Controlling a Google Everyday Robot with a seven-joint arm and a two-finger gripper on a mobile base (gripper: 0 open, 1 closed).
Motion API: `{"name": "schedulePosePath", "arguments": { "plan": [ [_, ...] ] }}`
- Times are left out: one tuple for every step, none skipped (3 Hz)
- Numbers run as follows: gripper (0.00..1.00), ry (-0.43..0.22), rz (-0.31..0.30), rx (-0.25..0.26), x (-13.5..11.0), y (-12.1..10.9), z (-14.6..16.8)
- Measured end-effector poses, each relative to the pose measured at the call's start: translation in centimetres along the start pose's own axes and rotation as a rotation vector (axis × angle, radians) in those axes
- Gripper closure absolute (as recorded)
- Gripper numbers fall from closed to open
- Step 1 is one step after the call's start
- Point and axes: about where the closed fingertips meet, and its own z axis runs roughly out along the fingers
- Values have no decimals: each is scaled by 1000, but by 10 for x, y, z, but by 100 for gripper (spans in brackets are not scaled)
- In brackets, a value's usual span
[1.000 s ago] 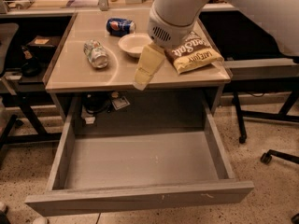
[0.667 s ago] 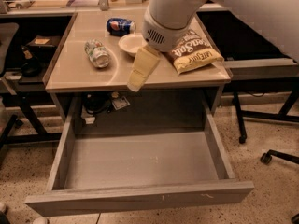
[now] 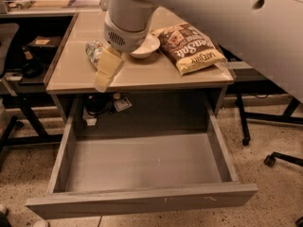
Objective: Place 7up can into top drawer
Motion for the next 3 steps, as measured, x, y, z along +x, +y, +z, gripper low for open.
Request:
{"name": "schedulePosePath", "arguments": {
  "plan": [
    [0,-6,-43,-34,-25,9,13],
    [0,-7,-45,-35,-26,10,13],
    [0,-62,-11,-59,-50,3,25]
  ]
}}
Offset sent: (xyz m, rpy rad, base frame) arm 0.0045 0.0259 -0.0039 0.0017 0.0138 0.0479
